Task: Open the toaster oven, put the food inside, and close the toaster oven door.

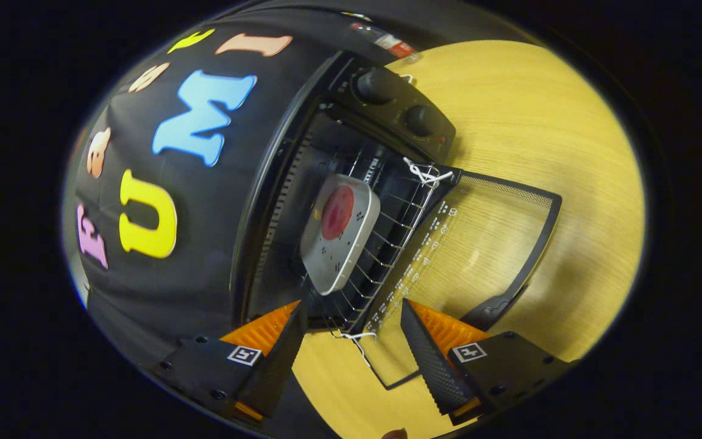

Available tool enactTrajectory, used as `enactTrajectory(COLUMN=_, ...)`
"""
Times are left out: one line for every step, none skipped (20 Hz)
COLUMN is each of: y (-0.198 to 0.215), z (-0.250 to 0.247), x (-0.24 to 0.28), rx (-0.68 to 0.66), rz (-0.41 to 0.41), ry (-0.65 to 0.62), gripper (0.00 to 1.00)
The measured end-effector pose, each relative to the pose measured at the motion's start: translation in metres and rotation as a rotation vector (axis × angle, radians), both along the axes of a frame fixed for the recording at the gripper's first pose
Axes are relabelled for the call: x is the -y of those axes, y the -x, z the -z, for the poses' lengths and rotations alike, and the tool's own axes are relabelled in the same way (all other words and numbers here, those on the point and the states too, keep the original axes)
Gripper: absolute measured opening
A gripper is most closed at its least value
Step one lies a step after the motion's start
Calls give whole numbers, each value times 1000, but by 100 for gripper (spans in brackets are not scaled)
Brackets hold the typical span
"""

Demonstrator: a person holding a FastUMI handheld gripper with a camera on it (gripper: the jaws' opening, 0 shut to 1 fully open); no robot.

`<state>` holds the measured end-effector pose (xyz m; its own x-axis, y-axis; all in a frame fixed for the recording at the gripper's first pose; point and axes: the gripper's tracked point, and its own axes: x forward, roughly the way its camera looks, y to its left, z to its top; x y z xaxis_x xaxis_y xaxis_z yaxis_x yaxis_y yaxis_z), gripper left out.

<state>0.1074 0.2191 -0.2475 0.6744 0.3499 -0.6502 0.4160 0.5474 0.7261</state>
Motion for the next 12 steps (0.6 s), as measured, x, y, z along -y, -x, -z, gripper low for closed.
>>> enactTrajectory(y=10, z=0, x=1, rx=6, rz=-48, ry=40, gripper=97)
enactTrajectory(y=18, z=0, x=2, rx=14, rz=-91, ry=77, gripper=97)
enactTrajectory(y=25, z=1, x=3, rx=24, rz=-130, ry=109, gripper=97)
enactTrajectory(y=33, z=11, x=6, rx=29, rz=-166, ry=145, gripper=98)
enactTrajectory(y=41, z=13, x=9, rx=34, rz=-204, ry=181, gripper=98)
enactTrajectory(y=48, z=15, x=12, rx=40, rz=-244, ry=219, gripper=98)
enactTrajectory(y=54, z=16, x=14, rx=50, rz=-284, ry=263, gripper=97)
enactTrajectory(y=58, z=18, x=18, rx=63, rz=-325, ry=310, gripper=98)
enactTrajectory(y=64, z=21, x=21, rx=72, rz=-365, ry=361, gripper=98)
enactTrajectory(y=68, z=24, x=25, rx=79, rz=-403, ry=412, gripper=98)
enactTrajectory(y=72, z=28, x=28, rx=82, rz=-441, ry=460, gripper=98)
enactTrajectory(y=76, z=32, x=31, rx=80, rz=-477, ry=505, gripper=98)
